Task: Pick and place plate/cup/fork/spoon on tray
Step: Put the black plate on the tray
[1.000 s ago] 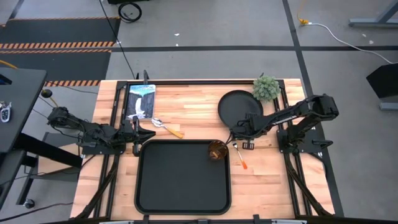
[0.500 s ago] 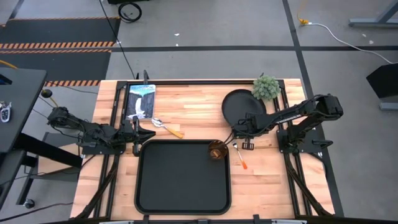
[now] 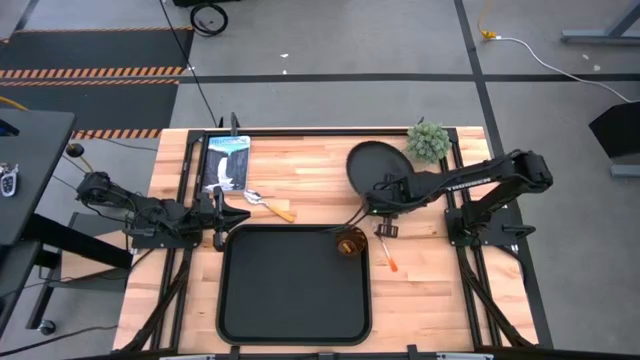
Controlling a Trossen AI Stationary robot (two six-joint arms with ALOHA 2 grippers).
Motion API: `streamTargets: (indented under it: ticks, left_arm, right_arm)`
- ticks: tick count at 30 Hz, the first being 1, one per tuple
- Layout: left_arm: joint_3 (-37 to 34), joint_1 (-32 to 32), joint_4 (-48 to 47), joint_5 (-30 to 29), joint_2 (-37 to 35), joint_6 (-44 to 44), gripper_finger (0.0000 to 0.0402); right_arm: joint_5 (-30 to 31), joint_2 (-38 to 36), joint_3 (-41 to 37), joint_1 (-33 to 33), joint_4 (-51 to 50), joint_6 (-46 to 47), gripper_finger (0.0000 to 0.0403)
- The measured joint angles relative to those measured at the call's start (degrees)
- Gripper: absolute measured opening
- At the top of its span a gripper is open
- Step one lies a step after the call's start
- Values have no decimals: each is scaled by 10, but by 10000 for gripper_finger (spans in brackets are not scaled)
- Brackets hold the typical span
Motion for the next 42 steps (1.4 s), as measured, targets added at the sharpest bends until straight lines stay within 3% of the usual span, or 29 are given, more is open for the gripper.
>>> streamTargets:
  ticks: [9,18,27,31,42]
  left_arm:
    - [0,0,0,0,0,0,43]
    - [0,0,0,0,0,0,43]
    - [0,0,0,0,0,0,43]
    - [0,0,0,0,0,0,43]
    - [0,0,0,0,0,0,43]
  right_arm:
    - [43,48,182,49,-16,-10,11]
    - [51,196,388,120,-7,-98,11]
    - [25,316,562,200,-10,-108,11]
    - [24,347,598,229,-6,-94,11]
    - [-7,414,602,294,15,-78,11]
